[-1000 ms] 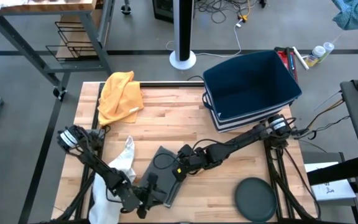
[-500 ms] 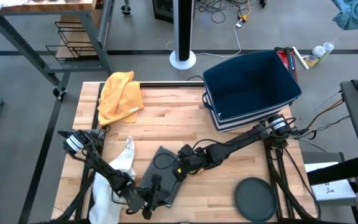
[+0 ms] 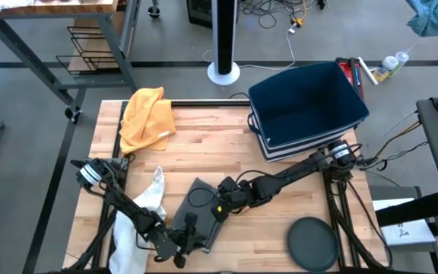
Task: Fold kitchen towel into neat rectangle
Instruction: Fold the gray towel
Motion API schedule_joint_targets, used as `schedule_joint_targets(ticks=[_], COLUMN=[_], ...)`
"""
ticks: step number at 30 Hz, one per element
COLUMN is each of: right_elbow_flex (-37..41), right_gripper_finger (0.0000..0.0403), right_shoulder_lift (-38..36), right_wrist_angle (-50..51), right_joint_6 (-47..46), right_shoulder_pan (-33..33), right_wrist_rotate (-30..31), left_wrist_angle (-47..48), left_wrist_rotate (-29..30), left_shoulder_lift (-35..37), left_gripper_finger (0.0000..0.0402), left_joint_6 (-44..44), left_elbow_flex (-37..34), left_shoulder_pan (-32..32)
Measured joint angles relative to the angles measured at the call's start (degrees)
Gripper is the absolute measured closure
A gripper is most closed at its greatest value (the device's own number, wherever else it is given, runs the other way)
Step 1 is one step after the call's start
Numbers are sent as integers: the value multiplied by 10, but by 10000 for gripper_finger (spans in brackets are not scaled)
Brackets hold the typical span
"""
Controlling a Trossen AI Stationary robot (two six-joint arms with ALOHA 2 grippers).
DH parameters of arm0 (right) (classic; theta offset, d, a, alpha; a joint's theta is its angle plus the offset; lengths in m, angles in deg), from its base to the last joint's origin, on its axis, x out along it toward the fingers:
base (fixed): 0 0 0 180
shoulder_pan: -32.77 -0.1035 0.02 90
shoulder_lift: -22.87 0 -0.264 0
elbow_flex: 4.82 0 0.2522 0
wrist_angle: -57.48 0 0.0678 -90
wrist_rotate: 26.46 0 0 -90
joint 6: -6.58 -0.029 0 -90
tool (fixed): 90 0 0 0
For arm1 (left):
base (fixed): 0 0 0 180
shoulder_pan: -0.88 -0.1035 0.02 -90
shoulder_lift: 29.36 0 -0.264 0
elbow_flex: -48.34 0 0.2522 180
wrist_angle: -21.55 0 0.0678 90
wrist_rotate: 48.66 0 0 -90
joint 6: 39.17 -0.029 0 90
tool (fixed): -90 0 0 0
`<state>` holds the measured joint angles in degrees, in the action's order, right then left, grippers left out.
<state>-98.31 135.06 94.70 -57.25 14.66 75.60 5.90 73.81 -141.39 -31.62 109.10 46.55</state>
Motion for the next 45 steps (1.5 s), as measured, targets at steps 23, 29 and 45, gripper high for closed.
schedule_joint_targets(ticks=[23,29,45], right_elbow_flex=[0,0,0], right_gripper_finger=[400,400,400], right_shoulder_lift=[0,0,0], right_wrist_angle=[0,0,-1], right_joint_6=[0,0,4], right_shoulder_pan=[0,0,0], right_wrist_rotate=[0,-1,-3], left_wrist_angle=[10,35,51], left_wrist_rotate=[24,41,58], left_shoulder_lift=[37,67,75], left_gripper_finger=[350,395,365], left_joint_6=[11,5,19], left_elbow_flex=[2,2,1], left_shoulder_pan=[6,7,5])
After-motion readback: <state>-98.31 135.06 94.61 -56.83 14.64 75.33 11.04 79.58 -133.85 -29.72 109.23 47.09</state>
